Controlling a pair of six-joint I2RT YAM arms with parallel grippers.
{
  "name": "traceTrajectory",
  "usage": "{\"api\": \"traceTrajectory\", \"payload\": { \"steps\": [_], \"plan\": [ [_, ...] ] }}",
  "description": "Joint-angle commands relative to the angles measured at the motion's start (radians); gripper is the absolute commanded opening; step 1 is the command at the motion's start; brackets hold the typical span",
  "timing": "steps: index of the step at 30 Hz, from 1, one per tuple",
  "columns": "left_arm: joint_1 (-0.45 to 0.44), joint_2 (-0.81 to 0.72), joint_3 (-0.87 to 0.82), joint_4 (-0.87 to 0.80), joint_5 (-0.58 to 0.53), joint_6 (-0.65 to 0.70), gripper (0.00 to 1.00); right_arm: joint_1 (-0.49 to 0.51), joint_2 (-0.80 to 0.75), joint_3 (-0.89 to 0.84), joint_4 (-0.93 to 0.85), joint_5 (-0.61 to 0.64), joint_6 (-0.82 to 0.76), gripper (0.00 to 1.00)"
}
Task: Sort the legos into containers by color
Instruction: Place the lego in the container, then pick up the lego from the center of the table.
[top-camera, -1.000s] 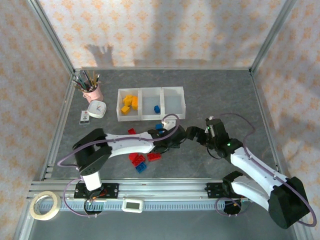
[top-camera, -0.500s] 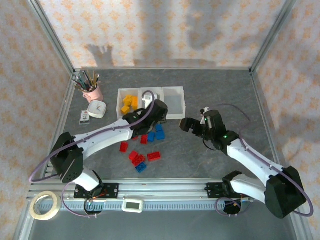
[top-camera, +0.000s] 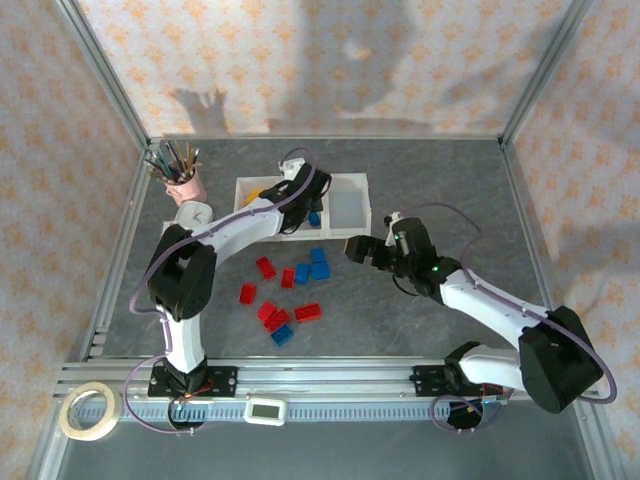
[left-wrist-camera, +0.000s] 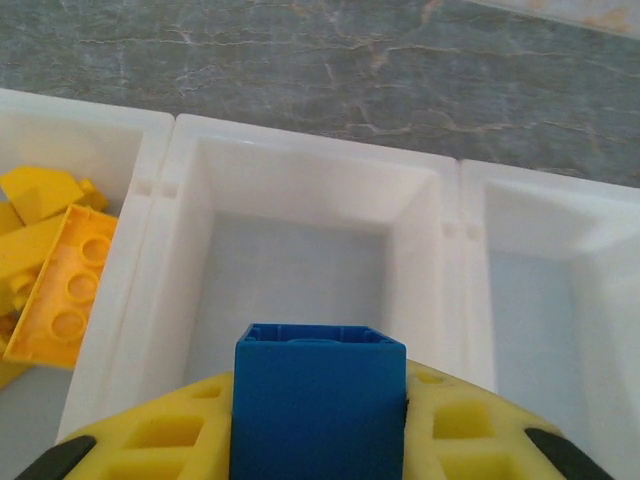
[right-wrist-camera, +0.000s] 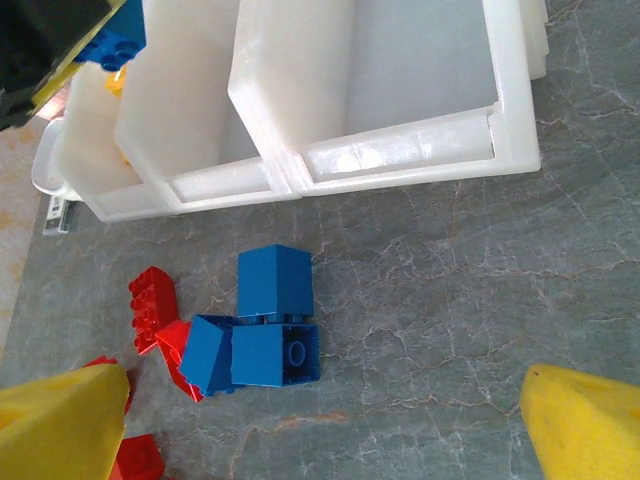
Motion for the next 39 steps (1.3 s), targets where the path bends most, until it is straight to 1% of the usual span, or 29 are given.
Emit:
{"api": "traceTrajectory", "payload": {
  "steps": [1, 4, 6, 8, 9, 11, 14, 15, 19, 22, 26, 30, 33, 35, 39],
  "plan": [
    [0.029, 0.062, 0.057, -0.022, -0.021, 0.056, 0.26, 0.003, 0.005, 0.032, 0.023, 0.028, -0.016, 1.00],
    [0.035, 0.119, 0.110, -0.054, -0.008, 0.066, 0.35, 0.002, -0.007, 0.038, 0.008, 0.037, -0.018, 1.00],
    [0.036, 0.136, 0.138, -0.063, 0.006, 0.098, 0.47, 0.003, -0.019, 0.044, -0.001, 0.041, -0.022, 1.00],
    [0.035, 0.135, 0.169, -0.094, -0.014, 0.117, 0.51, 0.002, -0.021, 0.050, -0.013, 0.043, -0.026, 1.00],
    [0.036, 0.127, 0.179, -0.114, -0.035, 0.114, 0.52, 0.002, -0.021, 0.053, -0.019, 0.043, -0.029, 1.00],
    [0.036, 0.095, 0.167, -0.117, -0.022, 0.114, 0.52, 0.002, -0.048, 0.053, -0.029, 0.045, -0.031, 1.00],
    [0.033, 0.020, 0.103, -0.087, 0.104, 0.123, 0.54, 0.005, -0.078, 0.049, -0.045, 0.051, -0.033, 1.00],
    [0.027, -0.022, 0.071, -0.077, 0.125, 0.121, 0.54, 0.006, -0.095, 0.041, -0.048, 0.051, -0.035, 1.00],
    [-0.021, -0.143, -0.042, -0.082, 0.086, 0.111, 0.55, 0.007, -0.140, 0.024, -0.100, 0.077, -0.044, 1.00],
    [-0.064, -0.224, -0.135, -0.086, 0.076, 0.081, 0.55, 0.006, -0.148, 0.013, -0.147, 0.074, -0.044, 1.00],
    [-0.148, -0.310, -0.259, -0.068, 0.081, 0.029, 0.56, 0.010, -0.160, -0.037, -0.149, 0.050, -0.030, 1.00],
    [-0.222, -0.348, -0.335, -0.082, 0.078, -0.087, 0.58, 0.010, -0.163, -0.102, -0.107, 0.030, -0.017, 1.00],
    [-0.274, -0.357, -0.387, -0.049, 0.084, -0.143, 0.59, 0.010, -0.150, -0.137, -0.089, 0.037, -0.012, 1.00],
    [-0.297, -0.339, -0.395, -0.040, 0.093, -0.171, 0.59, 0.011, -0.141, -0.154, -0.076, 0.041, -0.010, 1.00],
    [-0.331, -0.288, -0.395, -0.048, 0.074, -0.213, 0.59, 0.010, -0.124, -0.172, -0.070, 0.075, -0.006, 1.00]
  ]
}}
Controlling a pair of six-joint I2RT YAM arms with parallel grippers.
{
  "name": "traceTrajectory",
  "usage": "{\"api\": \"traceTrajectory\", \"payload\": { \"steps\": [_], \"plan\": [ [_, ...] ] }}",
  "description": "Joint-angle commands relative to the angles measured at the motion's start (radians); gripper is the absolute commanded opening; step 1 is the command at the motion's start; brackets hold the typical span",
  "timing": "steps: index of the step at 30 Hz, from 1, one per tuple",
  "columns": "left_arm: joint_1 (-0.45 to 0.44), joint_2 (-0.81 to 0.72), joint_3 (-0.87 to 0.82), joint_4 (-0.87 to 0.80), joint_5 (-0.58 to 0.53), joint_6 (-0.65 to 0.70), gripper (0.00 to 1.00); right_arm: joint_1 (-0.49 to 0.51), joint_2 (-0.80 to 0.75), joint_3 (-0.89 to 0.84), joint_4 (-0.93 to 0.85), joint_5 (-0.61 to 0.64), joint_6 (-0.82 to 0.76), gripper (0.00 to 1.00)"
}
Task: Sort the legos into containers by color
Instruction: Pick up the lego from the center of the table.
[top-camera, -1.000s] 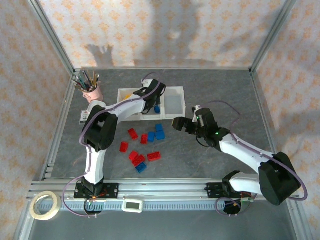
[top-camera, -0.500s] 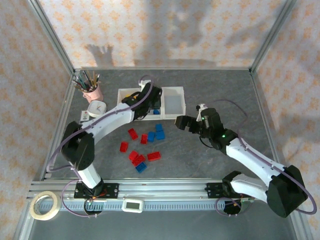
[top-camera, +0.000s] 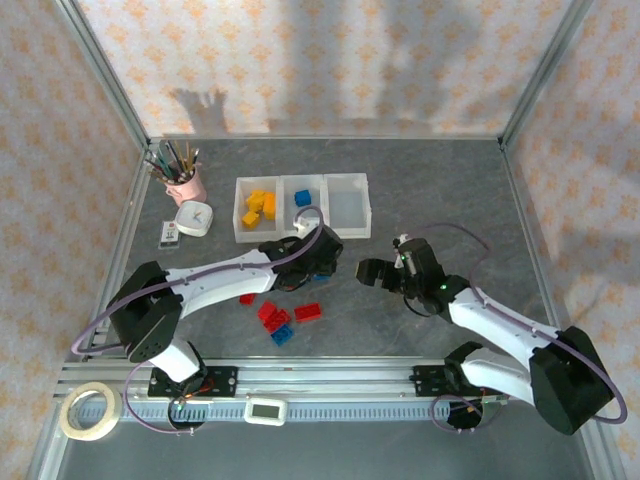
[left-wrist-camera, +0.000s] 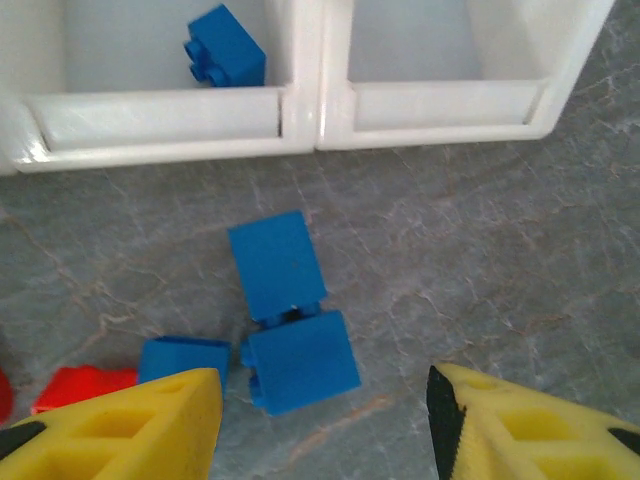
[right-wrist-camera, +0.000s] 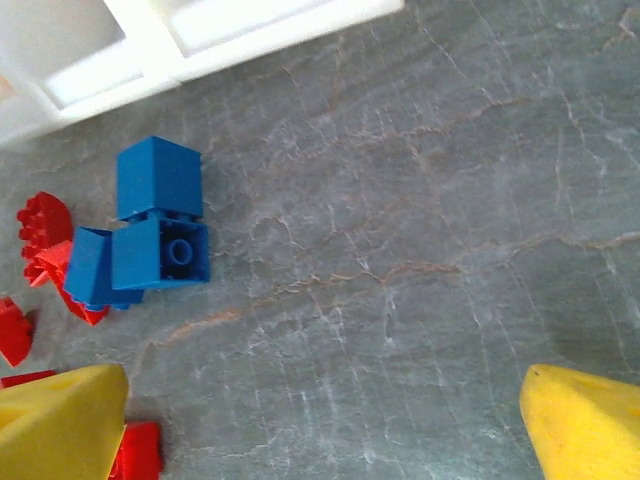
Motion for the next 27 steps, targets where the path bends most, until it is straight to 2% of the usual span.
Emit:
{"api": "traceTrajectory", "payload": {
  "steps": [1, 19, 27],
  "plan": [
    [-0.017, 0.040, -0.008, 0.020, -0.020, -0.078, 0.59, 0.005, 0.009, -0.013, 0.034, 0.038, 0.012, 1.00],
    [-0.024, 0.199, 0.006, 0.077, -0.022, -0.100, 0.63, -0.010, -0.003, -0.031, 0.033, 0.055, 0.014, 1.00],
    [-0.024, 0.285, 0.080, 0.057, -0.024, -0.085, 0.63, -0.020, -0.007, -0.043, 0.035, 0.054, 0.018, 1.00]
  ]
}}
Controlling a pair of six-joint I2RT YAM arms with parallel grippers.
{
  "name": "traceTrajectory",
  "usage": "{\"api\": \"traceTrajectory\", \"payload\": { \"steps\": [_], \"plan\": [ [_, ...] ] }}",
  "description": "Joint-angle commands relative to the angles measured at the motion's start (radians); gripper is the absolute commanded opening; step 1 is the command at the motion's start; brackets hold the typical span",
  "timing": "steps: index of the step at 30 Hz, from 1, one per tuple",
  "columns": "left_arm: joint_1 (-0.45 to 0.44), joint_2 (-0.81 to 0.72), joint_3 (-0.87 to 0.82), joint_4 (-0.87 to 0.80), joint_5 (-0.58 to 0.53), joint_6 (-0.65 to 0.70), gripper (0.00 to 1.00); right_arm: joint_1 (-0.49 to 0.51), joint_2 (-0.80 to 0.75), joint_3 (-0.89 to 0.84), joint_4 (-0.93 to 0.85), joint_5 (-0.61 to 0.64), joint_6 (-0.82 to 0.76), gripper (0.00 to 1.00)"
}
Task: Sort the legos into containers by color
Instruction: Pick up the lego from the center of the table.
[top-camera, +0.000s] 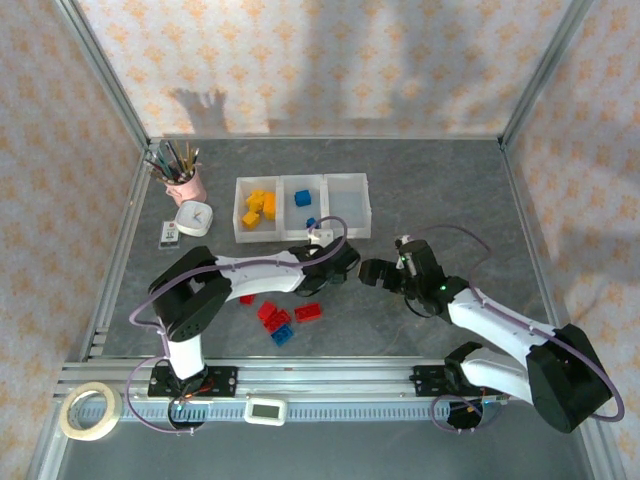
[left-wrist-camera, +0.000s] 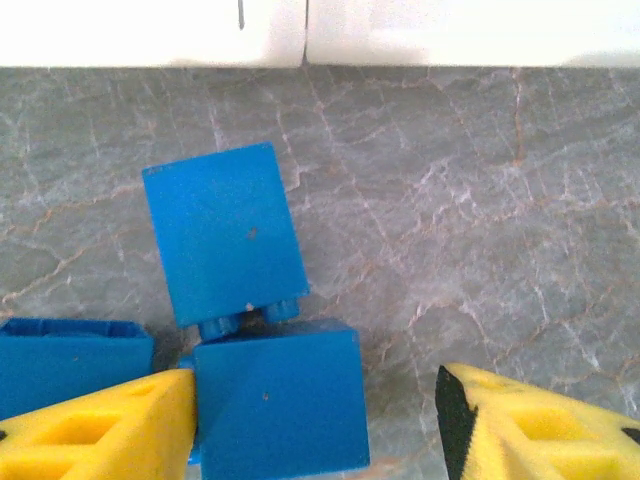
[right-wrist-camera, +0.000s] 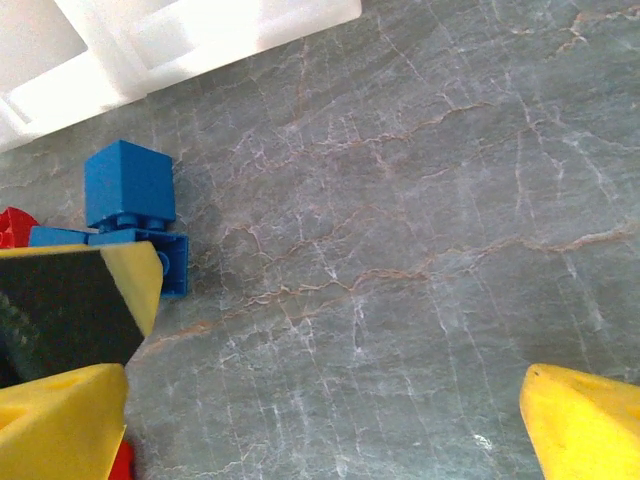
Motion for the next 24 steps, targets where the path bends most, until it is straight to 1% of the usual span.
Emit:
{"api": "traceTrajectory", "payload": {
  "steps": [1, 7, 9, 13, 20, 24],
  "plan": [
    [-0.002, 0.054, 0.027, -0.010, -0.003, 0.000, 0.63, -0.011, -0.014, -0.021, 0.010, 0.025, 0.012, 1.00],
    [-0.002, 0.075, 0.049, -0.016, -0.028, -0.003, 0.55, -0.025, -0.028, -0.023, 0.001, 0.034, 0.014, 1.00],
    [-0.002, 0.107, 0.051, -0.014, -0.032, -0.003, 0.54, -0.031, -0.031, -0.020, -0.002, 0.037, 0.013, 1.00],
    [-0.002, 0.113, 0.065, -0.051, -0.064, -0.012, 0.56, -0.039, -0.032, -0.014, -0.008, 0.032, 0.009, 1.00],
    [0.001, 0.087, 0.039, -0.037, -0.094, -0.043, 0.61, -0.043, -0.024, -0.012, -0.007, 0.034, 0.014, 1.00],
    [0.005, 0.094, 0.034, 0.006, -0.069, -0.036, 0.61, -0.045, -0.022, -0.012, -0.004, 0.033, 0.015, 1.00]
  ]
}}
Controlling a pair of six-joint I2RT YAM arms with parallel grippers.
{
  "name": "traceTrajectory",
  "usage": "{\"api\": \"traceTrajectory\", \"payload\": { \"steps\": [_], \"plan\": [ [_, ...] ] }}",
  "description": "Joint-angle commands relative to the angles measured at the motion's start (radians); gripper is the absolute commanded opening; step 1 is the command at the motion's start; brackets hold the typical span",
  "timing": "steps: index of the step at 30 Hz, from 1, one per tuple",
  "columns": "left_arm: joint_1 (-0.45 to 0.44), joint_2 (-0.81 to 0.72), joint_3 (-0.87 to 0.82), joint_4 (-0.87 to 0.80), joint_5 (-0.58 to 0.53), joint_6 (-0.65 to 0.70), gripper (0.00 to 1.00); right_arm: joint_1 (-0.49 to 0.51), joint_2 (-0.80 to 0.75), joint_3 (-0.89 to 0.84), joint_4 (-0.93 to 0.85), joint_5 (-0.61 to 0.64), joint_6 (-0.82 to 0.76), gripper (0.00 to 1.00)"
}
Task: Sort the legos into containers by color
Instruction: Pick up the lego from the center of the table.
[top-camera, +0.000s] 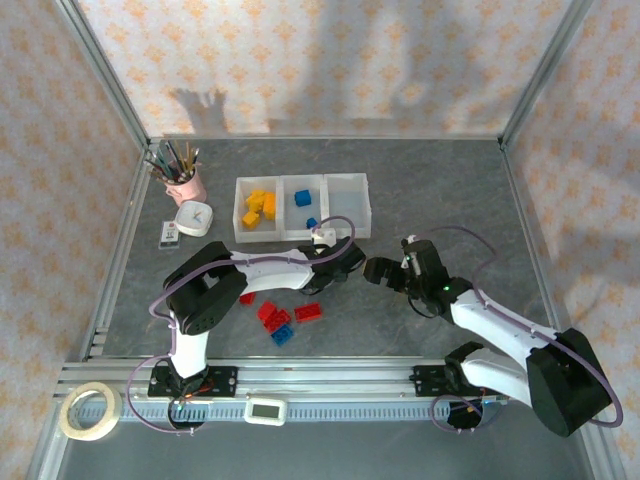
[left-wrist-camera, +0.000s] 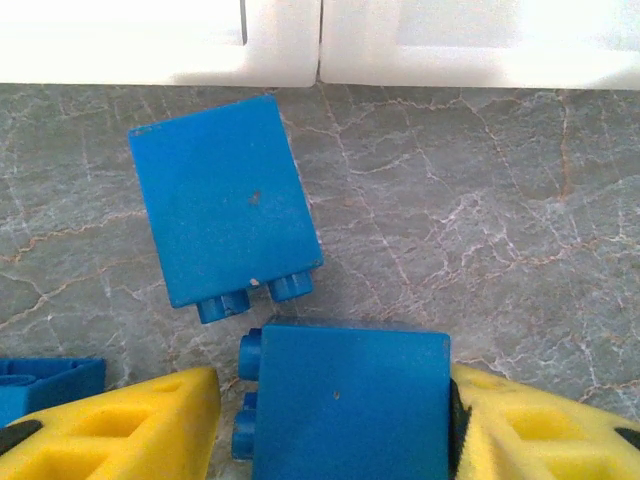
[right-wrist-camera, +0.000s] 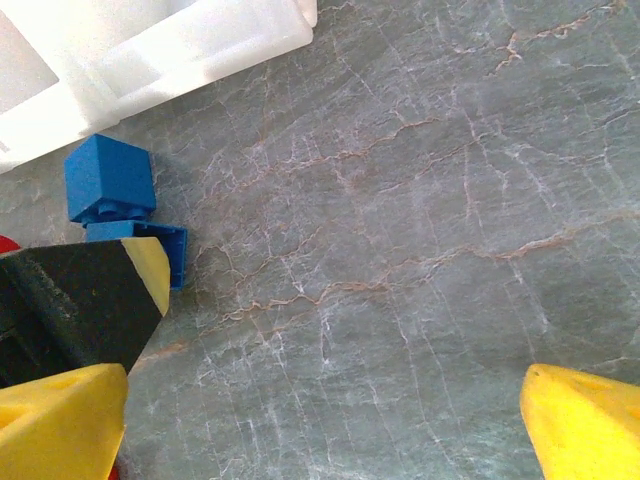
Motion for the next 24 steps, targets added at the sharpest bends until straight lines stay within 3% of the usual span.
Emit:
{"api": "traceTrajectory", "payload": {
  "steps": [1, 7, 14, 24],
  "plan": [
    [0.005, 0.022, -0.008, 0.018, -0.008, -0.009, 0.62, -0.006, -0.006, 0.001, -0.004, 0.029, 0.009, 1.00],
    [0.024, 0.057, 0.031, 0.018, -0.004, 0.005, 0.61, -0.008, -0.010, 0.003, -0.015, 0.030, 0.007, 1.00],
    [0.026, 0.034, 0.007, 0.036, 0.015, 0.011, 0.51, -0.009, -0.016, 0.007, -0.018, 0.030, 0.009, 1.00],
    [0.004, -0.136, -0.078, 0.042, 0.046, 0.011, 0.41, -0.011, -0.020, 0.060, -0.042, 0.013, -0.005, 1.00]
  ]
}}
